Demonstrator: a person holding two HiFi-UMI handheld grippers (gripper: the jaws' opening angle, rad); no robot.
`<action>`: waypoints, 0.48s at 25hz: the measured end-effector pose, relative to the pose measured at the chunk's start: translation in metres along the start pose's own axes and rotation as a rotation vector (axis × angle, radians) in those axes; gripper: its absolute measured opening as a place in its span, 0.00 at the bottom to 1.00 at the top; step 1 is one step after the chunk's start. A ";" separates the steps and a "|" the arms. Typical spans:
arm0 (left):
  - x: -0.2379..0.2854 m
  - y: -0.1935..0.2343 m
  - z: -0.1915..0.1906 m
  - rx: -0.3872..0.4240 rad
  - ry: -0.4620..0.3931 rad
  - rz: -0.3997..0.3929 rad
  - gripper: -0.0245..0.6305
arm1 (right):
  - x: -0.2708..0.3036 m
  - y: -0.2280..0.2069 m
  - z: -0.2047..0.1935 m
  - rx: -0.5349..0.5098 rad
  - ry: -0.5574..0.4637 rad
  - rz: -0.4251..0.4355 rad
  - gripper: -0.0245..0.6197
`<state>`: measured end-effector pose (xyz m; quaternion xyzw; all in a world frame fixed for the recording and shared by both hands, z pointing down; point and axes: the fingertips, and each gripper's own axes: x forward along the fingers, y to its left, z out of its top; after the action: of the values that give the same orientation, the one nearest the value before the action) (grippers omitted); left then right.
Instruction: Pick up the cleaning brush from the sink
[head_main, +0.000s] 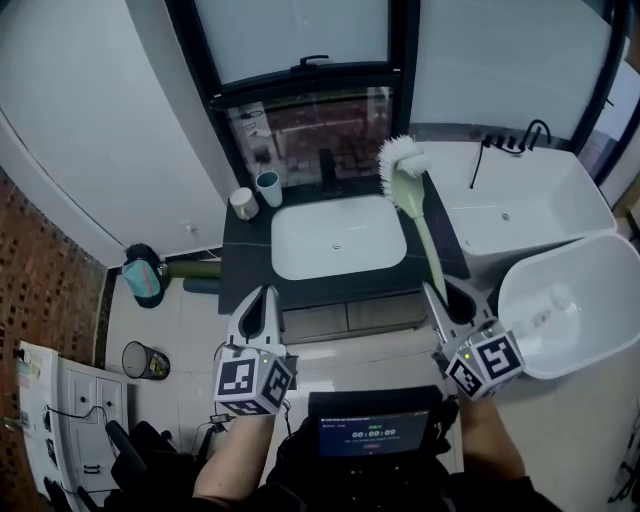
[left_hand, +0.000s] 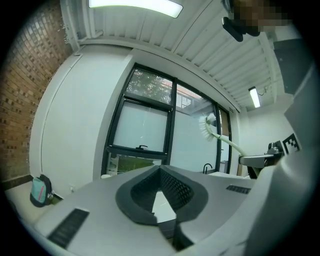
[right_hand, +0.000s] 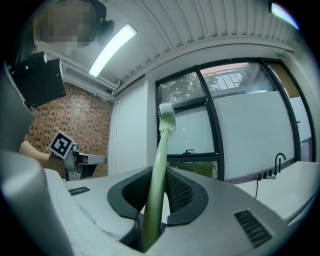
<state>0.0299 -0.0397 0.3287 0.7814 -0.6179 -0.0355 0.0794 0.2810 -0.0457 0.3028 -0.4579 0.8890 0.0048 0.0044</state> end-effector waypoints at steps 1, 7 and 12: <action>0.000 -0.005 -0.002 0.001 0.006 0.001 0.04 | -0.004 -0.002 -0.001 -0.010 -0.009 0.003 0.10; -0.019 -0.018 -0.014 0.023 0.026 -0.037 0.04 | -0.014 0.001 -0.011 0.015 -0.041 -0.041 0.10; -0.032 0.000 -0.020 0.006 0.040 -0.046 0.04 | -0.009 0.011 -0.016 0.023 -0.042 -0.069 0.10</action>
<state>0.0256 -0.0075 0.3474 0.7961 -0.5983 -0.0201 0.0886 0.2773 -0.0325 0.3185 -0.4881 0.8723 0.0041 0.0285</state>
